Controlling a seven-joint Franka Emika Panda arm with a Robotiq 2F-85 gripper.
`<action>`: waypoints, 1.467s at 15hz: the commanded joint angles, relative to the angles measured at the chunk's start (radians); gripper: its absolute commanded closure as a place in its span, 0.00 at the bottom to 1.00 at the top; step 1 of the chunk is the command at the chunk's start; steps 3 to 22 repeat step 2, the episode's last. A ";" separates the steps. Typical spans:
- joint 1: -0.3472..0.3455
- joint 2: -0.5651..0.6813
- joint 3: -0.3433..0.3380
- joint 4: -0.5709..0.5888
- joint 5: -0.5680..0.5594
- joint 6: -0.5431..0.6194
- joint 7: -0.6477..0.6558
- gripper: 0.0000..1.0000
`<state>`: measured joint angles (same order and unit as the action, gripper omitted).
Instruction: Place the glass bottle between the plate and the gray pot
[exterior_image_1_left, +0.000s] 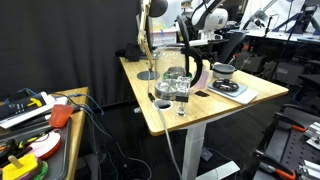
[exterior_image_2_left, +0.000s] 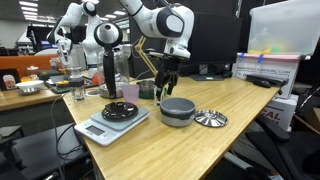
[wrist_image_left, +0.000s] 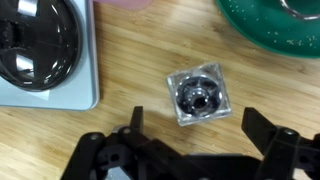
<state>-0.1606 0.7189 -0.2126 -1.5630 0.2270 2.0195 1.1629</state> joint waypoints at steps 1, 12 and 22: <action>-0.004 0.002 0.003 0.004 -0.002 -0.003 0.001 0.00; -0.004 0.002 0.003 0.004 -0.002 -0.003 0.001 0.00; -0.004 0.002 0.003 0.004 -0.002 -0.003 0.001 0.00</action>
